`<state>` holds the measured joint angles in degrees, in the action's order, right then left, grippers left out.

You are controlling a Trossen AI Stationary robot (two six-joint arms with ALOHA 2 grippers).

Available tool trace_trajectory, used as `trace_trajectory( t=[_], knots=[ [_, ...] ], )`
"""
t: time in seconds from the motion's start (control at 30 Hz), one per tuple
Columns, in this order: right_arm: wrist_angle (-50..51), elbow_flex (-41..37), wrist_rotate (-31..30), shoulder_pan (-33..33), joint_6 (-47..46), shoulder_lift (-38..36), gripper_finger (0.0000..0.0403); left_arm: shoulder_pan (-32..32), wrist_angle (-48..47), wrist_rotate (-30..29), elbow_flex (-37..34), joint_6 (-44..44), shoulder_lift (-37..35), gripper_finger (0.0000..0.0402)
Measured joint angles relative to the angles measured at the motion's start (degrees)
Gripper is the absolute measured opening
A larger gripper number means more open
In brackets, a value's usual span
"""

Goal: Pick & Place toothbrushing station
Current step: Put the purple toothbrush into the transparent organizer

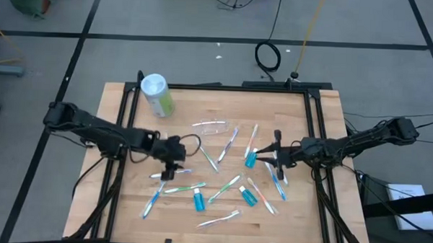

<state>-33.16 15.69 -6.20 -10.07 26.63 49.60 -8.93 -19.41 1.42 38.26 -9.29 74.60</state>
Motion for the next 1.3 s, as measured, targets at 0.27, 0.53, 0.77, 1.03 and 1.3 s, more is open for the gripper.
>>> trace_trajectory(
  t=[0.27,0.53,0.77,1.03,1.3],
  knots=[
    [-3.54,0.00,0.01,0.37,8.45,0.01,0.0089,-6.37,0.21,-0.64,0.00,-13.33,8.56,0.0152],
    [-5.77,0.00,0.03,5.88,5.69,0.00,0.0089,-9.10,3.27,-4.51,0.22,-18.50,14.25,0.0152],
    [-6.52,0.00,0.22,10.73,-5.04,0.02,0.0089,-9.05,7.10,-4.54,0.00,-16.79,14.34,0.0152],
    [-6.52,0.00,0.26,11.23,-12.86,0.01,0.0089,-9.05,18.16,-4.15,-0.11,-16.77,14.43,0.0152],
    [-4.80,0.00,0.28,11.23,-19.79,0.02,0.0089,-9.05,15.26,-7.66,-0.11,-14.88,14.39,0.0152]
  ],
)
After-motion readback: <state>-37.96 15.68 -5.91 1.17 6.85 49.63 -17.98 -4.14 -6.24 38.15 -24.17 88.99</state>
